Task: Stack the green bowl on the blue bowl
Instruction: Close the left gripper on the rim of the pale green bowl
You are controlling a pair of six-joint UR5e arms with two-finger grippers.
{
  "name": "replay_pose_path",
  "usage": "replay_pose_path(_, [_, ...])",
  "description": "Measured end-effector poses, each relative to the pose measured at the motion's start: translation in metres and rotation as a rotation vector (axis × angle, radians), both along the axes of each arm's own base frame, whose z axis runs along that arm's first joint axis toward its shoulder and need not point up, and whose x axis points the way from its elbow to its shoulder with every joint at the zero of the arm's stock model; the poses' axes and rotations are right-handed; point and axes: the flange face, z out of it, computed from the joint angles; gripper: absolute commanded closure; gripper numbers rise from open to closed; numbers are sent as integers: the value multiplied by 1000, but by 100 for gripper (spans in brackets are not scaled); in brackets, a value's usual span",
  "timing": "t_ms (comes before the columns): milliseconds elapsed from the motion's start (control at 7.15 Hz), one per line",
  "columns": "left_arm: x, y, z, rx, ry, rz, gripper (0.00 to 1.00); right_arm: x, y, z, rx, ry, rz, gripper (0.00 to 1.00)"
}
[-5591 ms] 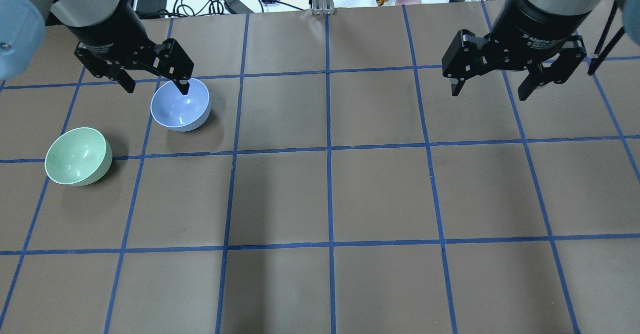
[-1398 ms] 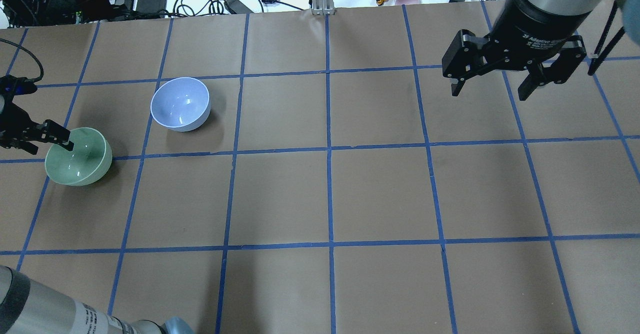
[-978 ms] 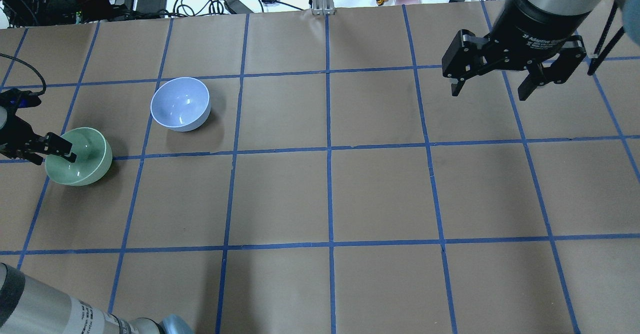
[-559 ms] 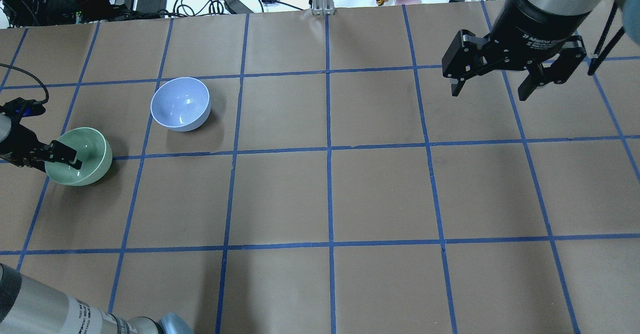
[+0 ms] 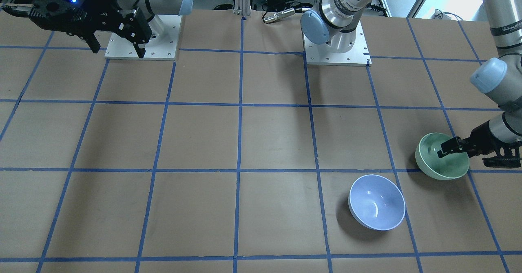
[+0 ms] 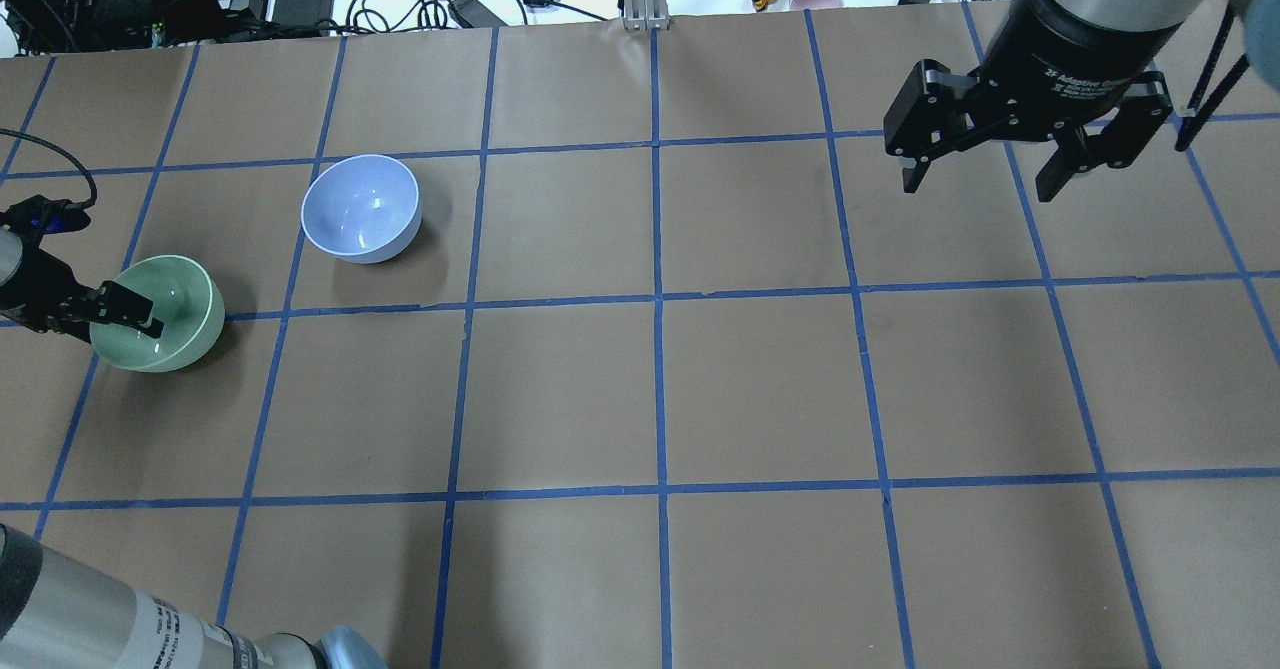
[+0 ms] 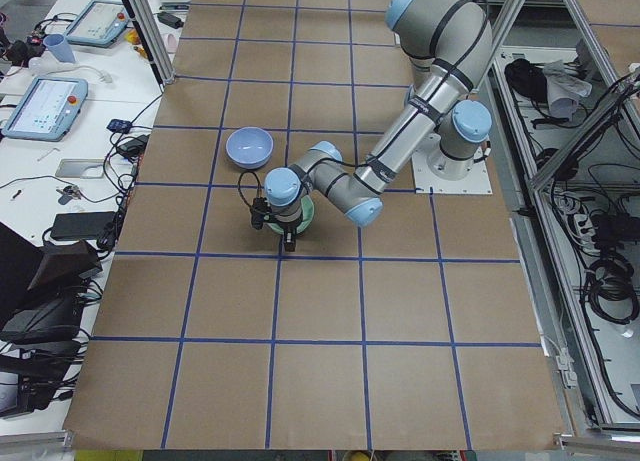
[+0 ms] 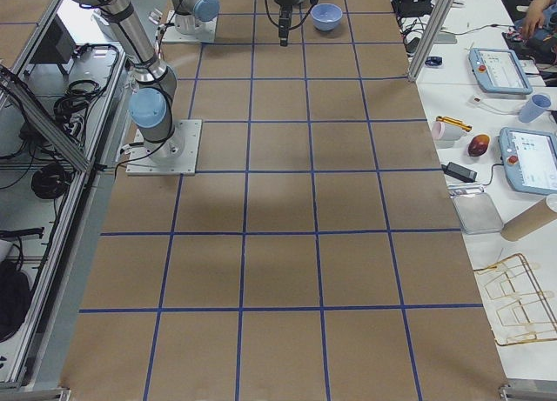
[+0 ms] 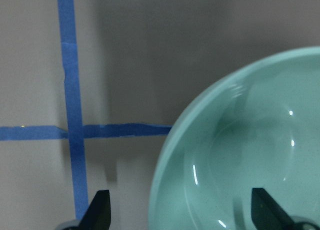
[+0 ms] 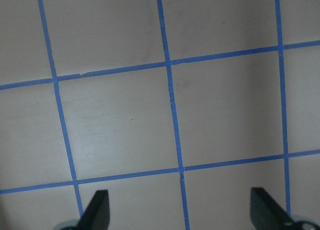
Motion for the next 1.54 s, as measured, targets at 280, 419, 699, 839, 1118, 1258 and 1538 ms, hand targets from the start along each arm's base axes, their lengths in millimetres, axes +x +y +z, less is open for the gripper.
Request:
replay_pose_path(280, [3, 3, -4, 3, 6, 0, 58, 0, 0, 0, 0, 0, 0, 0])
replay_pose_path(419, [6, 5, -5, 6, 10, 3, 77, 0, 0, 0, 0, 0, 0, 0])
replay_pose_path(699, [9, 7, -5, 4, 10, 3, 100, 0, 0, 0, 0, 0, 0, 0])
replay_pose_path(839, [9, 6, -4, -1, 13, 0, 100, 0, 0, 0, 0, 0, 0, 0])
replay_pose_path(1118, [8, 5, -4, -13, 24, 0, 100, 0, 0, 0, 0, -1, 0, 0])
replay_pose_path(1258, [9, 5, -3, -15, 26, -1, 100, 0, 0, 0, 0, 0, 0, 0])
replay_pose_path(1538, [8, 4, 0, -18, 27, 1, 100, 0, 0, 0, 0, 0, 0, 0])
